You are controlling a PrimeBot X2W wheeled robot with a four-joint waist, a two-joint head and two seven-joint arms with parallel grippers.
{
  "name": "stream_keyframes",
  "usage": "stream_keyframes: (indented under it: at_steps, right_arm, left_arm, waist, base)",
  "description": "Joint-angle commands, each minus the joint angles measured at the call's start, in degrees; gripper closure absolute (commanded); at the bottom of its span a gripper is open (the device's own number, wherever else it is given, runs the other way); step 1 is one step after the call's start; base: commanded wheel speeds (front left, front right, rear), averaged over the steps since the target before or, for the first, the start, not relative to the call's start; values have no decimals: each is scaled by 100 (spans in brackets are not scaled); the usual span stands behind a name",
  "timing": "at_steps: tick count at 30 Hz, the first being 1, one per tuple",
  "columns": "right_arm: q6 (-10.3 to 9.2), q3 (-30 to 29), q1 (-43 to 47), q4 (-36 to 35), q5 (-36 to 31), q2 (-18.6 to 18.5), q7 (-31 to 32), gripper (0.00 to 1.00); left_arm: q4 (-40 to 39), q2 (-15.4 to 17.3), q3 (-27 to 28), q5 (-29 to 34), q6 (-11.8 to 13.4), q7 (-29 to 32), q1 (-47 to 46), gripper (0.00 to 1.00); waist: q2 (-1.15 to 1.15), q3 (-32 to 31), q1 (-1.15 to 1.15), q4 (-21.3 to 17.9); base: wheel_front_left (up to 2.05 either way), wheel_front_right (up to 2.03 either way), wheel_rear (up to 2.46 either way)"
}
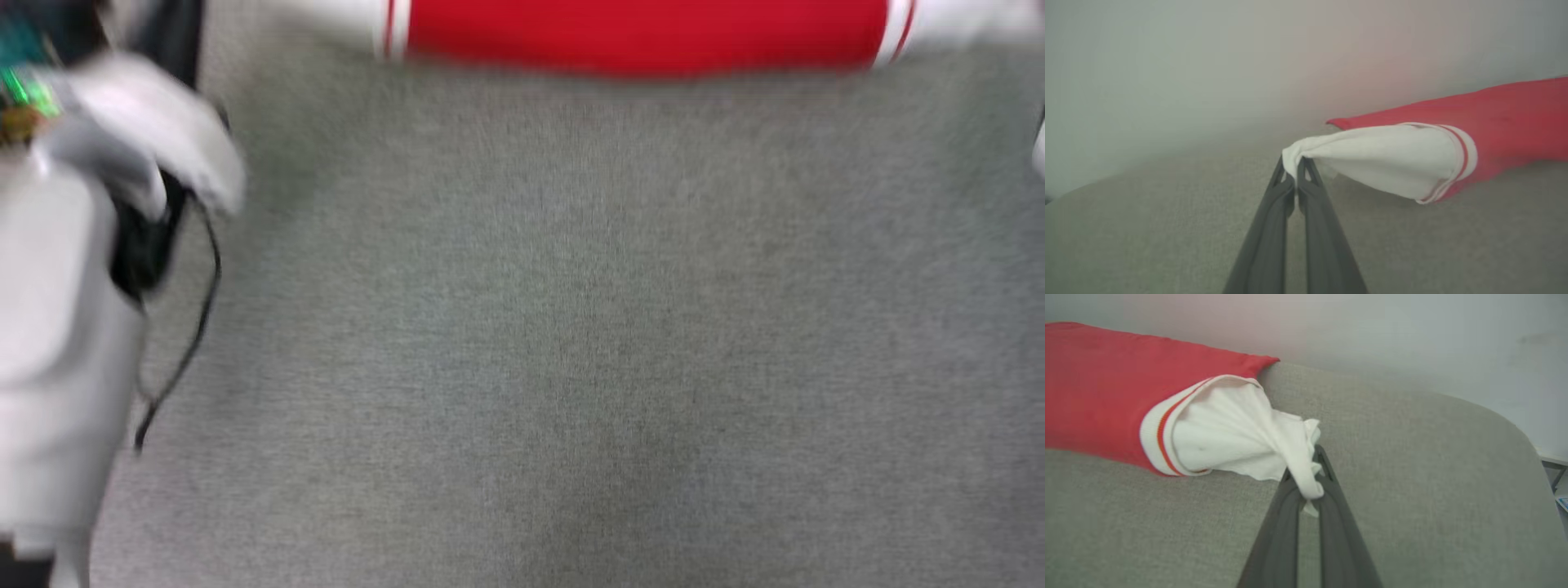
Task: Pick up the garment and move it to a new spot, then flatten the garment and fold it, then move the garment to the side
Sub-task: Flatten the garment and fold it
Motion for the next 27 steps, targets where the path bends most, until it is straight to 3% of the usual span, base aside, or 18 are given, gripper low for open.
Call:
stream_keyframes:
  at_steps: [1, 11, 19, 27]
  right_arm:
    - [-6, 39, 360, -87, 107, -109, 119, 100]
    - [-8, -188, 2023, -682, 598, -419, 855, 100]
    - [-8, -690, 3187, -1326, 808, -562, 1835, 100]
    - [-8, -1350, 4319, -2121, 733, -397, 2368, 100]
  left_arm:
    - [-84, 87, -50, -40, 31, 57, 352, 100]
    - [-770, 585, -358, -132, 168, 741, 2162, 100]
    - [-1636, 1048, -454, -328, 327, 1406, 3285, 100]
    - [-2547, 1410, -459, -559, 571, 1839, 4287, 100]
  waist:
    - [0, -461, 0, 30]
    - [0, -1381, 0, 61]
    - [0, -1865, 0, 83]
    - [0, -2093, 0, 85]
  base:
    - [0, 0, 0]
    - [0, 0, 0]
    - [0, 0, 0]
    - [0, 0, 0]
